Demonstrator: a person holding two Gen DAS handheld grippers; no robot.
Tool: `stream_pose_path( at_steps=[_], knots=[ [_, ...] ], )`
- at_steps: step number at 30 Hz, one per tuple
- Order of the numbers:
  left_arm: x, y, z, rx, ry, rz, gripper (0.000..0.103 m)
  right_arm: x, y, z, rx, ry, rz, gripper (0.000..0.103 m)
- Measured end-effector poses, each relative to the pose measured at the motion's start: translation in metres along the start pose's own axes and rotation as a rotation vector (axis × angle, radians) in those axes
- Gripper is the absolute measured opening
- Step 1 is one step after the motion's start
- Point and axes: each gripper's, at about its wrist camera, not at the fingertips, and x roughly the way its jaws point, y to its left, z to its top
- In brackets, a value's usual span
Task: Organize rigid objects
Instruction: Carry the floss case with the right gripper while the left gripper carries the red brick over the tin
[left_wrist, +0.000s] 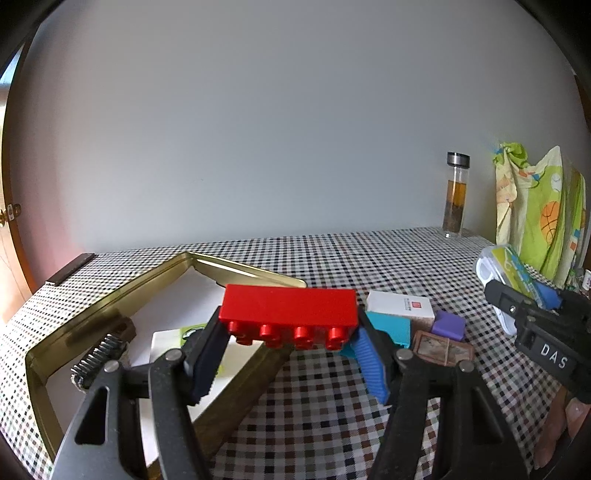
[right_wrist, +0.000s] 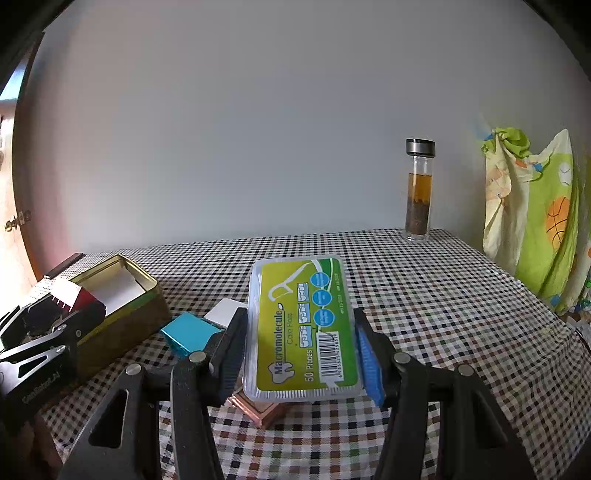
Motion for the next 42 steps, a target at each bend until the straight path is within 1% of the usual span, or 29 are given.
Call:
stream_pose_path(
  at_steps=[9, 19, 42],
  knots=[
    [-0.001, 0.009, 0.000, -0.018, -0.006, 0.013, 0.065, -0.003, 0.004, -0.001, 0.005, -0.004, 0.010, 0.057],
    [-0.006, 0.018, -0.002, -0.026, -0.016, 0.024, 0.065, -0.006, 0.015, -0.001, -0.018, -0.011, 0.004, 0.057],
    [-0.016, 0.038, -0.005, -0.055, -0.039, 0.043, 0.065, -0.012, 0.041, -0.003, -0.048, -0.032, 0.048, 0.057]
  ],
)
